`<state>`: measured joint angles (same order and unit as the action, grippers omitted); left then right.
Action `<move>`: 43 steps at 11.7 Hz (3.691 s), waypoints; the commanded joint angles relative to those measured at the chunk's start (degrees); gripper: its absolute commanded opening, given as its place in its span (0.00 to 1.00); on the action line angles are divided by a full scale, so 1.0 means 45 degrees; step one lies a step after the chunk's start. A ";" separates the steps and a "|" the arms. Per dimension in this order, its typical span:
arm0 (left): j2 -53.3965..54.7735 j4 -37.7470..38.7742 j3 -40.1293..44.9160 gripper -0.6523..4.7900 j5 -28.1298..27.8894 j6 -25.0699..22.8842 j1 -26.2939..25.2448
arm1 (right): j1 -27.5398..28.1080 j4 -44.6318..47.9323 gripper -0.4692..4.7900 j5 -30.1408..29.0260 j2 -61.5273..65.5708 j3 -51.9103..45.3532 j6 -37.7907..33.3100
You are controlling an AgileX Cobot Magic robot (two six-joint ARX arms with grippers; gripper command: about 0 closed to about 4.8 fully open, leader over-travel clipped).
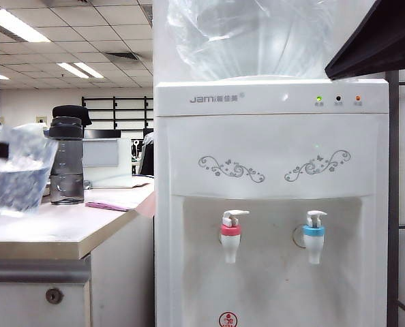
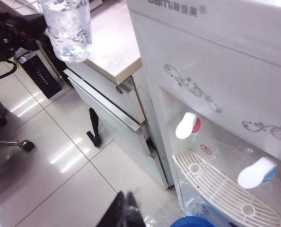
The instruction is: Pick up the plastic mug from the left desk, go to the hot water outlet of the water dispenser, press the vertical switch to get some water, then put the mug back on the desk.
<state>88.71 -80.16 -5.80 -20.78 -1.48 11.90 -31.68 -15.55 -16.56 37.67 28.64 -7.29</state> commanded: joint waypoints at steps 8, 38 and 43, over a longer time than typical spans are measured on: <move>0.1967 0.0248 -0.3847 0.11 -0.0559 -0.0520 -0.0126 | -0.0010 0.0180 0.08 -0.0024 -0.0010 0.0049 -0.0044; 0.3638 0.4454 -0.5197 0.11 -0.0466 0.1996 -0.0131 | -0.0010 0.0180 0.08 -0.0024 -0.0010 0.0049 -0.0044; 0.3638 0.3410 -0.5197 0.11 -0.2545 0.1996 -0.0136 | -0.0010 0.0180 0.08 -0.0024 -0.0010 0.0049 -0.0044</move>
<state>105.34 -63.16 -29.08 -31.59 7.35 11.31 -31.68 -15.53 -16.56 37.71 28.64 -7.29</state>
